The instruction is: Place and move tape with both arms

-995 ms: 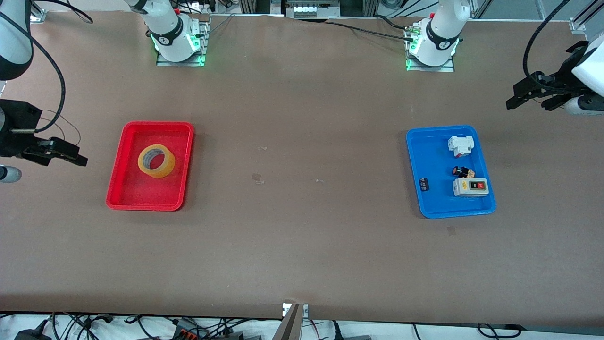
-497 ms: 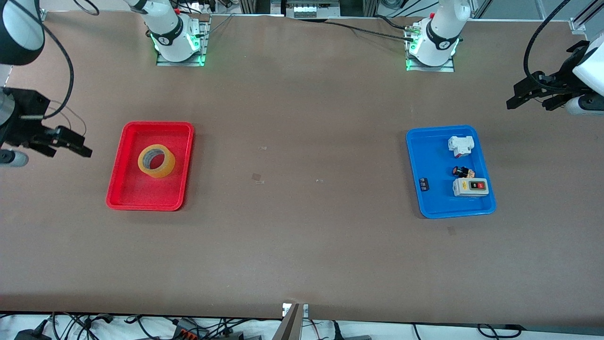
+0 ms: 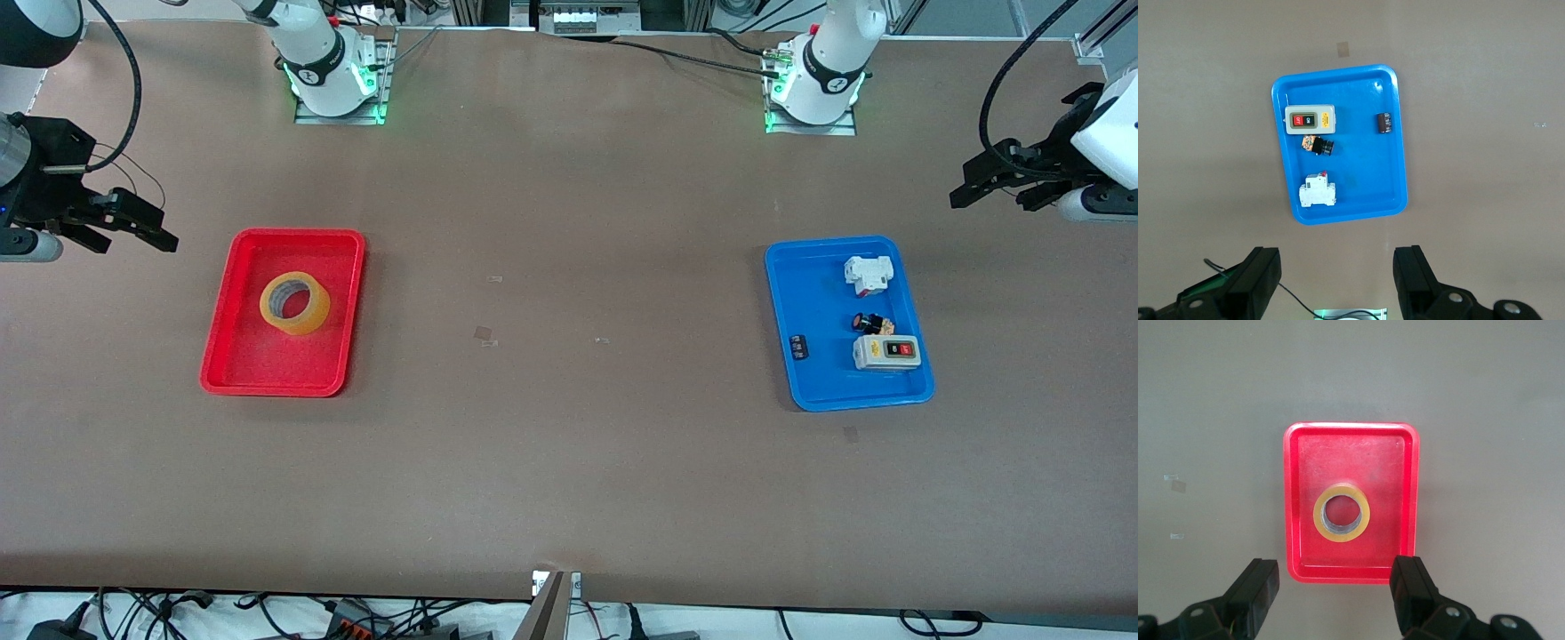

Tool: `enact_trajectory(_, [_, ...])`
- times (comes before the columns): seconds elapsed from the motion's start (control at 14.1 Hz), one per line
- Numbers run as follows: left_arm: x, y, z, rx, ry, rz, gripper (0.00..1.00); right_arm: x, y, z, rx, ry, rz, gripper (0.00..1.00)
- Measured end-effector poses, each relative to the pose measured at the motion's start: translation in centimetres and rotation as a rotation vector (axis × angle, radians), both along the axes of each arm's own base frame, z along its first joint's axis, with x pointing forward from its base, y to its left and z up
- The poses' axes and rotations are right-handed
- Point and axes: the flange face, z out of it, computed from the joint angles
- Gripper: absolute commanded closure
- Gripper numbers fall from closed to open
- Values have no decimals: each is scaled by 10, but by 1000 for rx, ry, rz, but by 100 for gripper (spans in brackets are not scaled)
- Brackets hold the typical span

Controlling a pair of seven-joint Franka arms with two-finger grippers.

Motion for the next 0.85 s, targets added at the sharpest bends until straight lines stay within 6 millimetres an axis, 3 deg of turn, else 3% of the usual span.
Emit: enact_trajectory(0.85, [0,-6,-2,0,6,-11,0,-10,-1,11,1,11,2,0])
